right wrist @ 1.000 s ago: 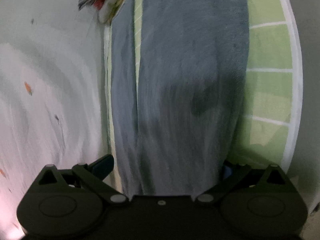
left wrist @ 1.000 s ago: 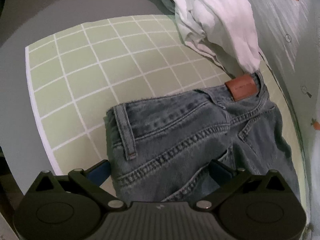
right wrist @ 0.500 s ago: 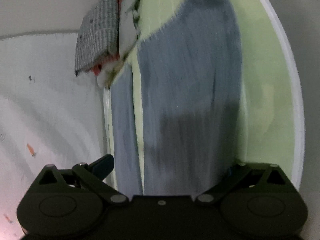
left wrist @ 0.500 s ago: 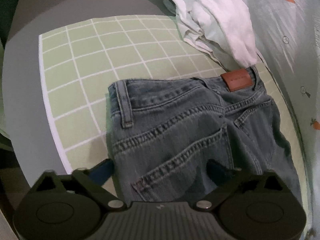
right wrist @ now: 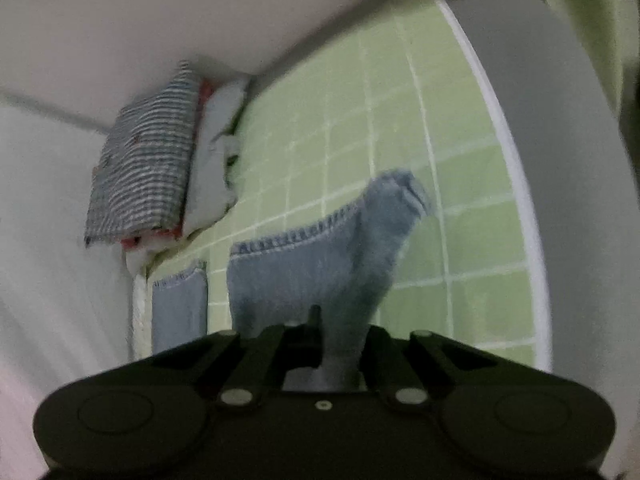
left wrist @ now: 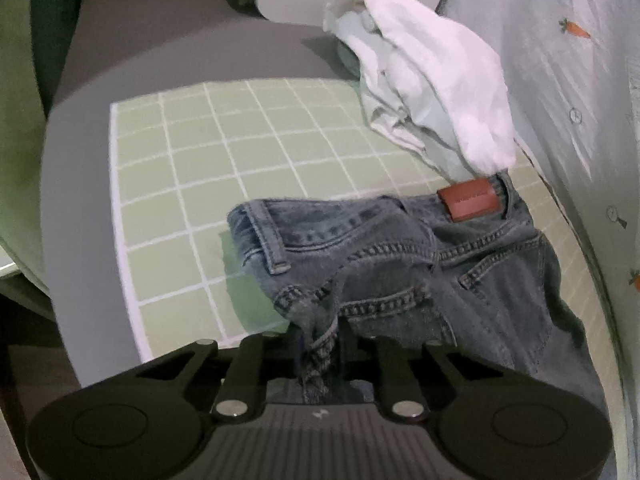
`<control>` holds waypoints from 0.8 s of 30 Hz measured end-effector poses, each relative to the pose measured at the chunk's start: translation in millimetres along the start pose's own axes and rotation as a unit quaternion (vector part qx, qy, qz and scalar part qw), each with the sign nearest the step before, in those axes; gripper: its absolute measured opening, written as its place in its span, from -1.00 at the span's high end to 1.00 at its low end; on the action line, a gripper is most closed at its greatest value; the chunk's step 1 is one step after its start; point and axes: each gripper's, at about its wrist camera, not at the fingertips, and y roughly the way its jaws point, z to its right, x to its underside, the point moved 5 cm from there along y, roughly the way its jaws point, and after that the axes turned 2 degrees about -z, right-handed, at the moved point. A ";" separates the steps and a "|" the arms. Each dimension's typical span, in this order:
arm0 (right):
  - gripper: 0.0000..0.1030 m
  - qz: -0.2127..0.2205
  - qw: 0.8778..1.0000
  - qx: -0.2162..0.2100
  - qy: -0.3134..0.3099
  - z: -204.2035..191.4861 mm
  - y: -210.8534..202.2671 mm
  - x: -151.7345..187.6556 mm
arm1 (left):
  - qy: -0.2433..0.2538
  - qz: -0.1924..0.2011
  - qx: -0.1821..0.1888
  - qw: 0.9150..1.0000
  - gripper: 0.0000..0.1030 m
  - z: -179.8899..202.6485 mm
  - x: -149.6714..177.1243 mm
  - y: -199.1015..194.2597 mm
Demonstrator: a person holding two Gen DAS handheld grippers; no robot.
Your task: Fold clothes
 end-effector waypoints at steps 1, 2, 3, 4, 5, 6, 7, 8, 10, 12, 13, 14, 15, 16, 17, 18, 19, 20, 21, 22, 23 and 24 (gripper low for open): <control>0.96 0.002 1.000 0.001 -0.008 -0.5 -5.8 -1.5 | 0.007 0.006 0.000 1.000 0.68 -0.8 -0.9 -6.0; 0.96 0.004 1.000 0.002 -0.015 -0.9 -11.5 -3.0 | 0.015 0.013 0.000 1.000 0.68 -1.5 -1.9 -12.5; 0.96 0.006 1.000 0.004 -0.023 -1.4 -17.3 -4.5 | 0.023 0.020 -0.001 1.000 0.69 -2.2 -2.9 -19.0; 0.96 0.008 0.999 0.005 -0.030 -1.9 -23.0 -6.0 | 0.031 0.027 -0.001 0.999 0.69 -2.9 -3.8 -25.6; 0.96 0.009 0.999 0.006 -0.038 -2.4 -28.8 -7.5 | 0.038 0.032 -0.003 0.999 0.69 -4.9 -5.0 -33.7; 0.96 0.011 0.999 0.007 -0.046 -2.9 -34.5 -9.0 | 0.045 0.037 -0.006 0.998 0.69 -7.1 -6.1 -42.1; 0.96 0.013 0.998 0.008 -0.053 -3.4 -40.3 -10.5 | 0.047 0.041 -0.011 0.998 0.69 -11.4 -7.4 -51.6; 0.96 0.015 0.998 0.010 -0.061 -3.9 -46.0 -12.0 | 0.039 0.040 -0.021 0.998 0.69 -16.9 -8.5 -59.3; 0.96 0.018 0.997 0.011 -0.074 -5.4 -55.5 -13.9 | 0.015 0.036 -0.043 0.998 0.69 -27.4 -10.1 -71.8; 0.96 0.019 0.996 0.010 -0.084 -7.9 -59.2 -13.0 | -0.004 0.027 -0.066 0.997 0.69 -31.6 -10.4 -75.6; 0.96 0.022 0.996 0.011 -0.091 -11.1 -58.6 -11.8 | -0.008 0.024 -0.071 0.997 0.69 -30.3 -10.6 -75.8; 0.96 0.024 0.995 0.012 -0.100 -17.2 -55.6 -9.8 | -0.009 0.026 -0.071 0.997 0.69 -27.0 -11.0 -76.2; 0.96 0.026 0.994 0.010 -0.108 -24.2 -52.2 -7.9 | -0.010 0.029 -0.071 0.997 0.69 -23.4 -11.5 -76.7; 0.96 0.026 0.993 0.006 -0.116 -32.1 -48.7 -6.1 | -0.008 0.035 -0.070 0.997 0.69 -17.2 -12.2 -77.5; 0.96 0.027 0.992 0.002 -0.125 -40.5 -45.4 -4.9 | -0.005 0.042 -0.067 0.997 0.68 -10.6 -13.5 -78.2; 0.96 0.028 0.991 0.000 -0.133 -48.5 -42.8 -4.6 | -0.001 0.048 -0.064 0.997 0.68 -4.0 -14.9 -78.7; 0.96 0.029 0.989 -0.001 -0.142 -56.7 -40.2 -4.8 | -0.002 0.052 -0.063 0.997 0.67 0.9 -16.1 -79.1; 0.96 0.030 0.988 -0.003 -0.149 -65.6 -36.7 -5.4 | -0.005 0.054 -0.062 0.997 0.67 5.7 -17.7 -78.7; 0.96 0.030 0.987 -0.007 -0.155 -74.9 -32.5 -6.1 | -0.011 0.056 -0.060 0.997 0.67 10.5 -18.6 -78.7; 0.96 0.031 0.986 -0.011 -0.161 -84.2 -28.2 -6.8 | -0.016 0.057 -0.057 0.997 0.67 15.6 -20.3 -77.9; 0.96 0.031 0.985 -0.016 -0.167 -93.4 -24.0 -7.5 | -0.020 0.058 -0.054 0.997 0.67 20.8 -22.1 -76.9; 0.96 0.030 0.984 -0.020 -0.172 -103.3 -18.7 -7.4 | -0.023 0.061 -0.053 0.996 0.67 27.8 -24.5 -75.0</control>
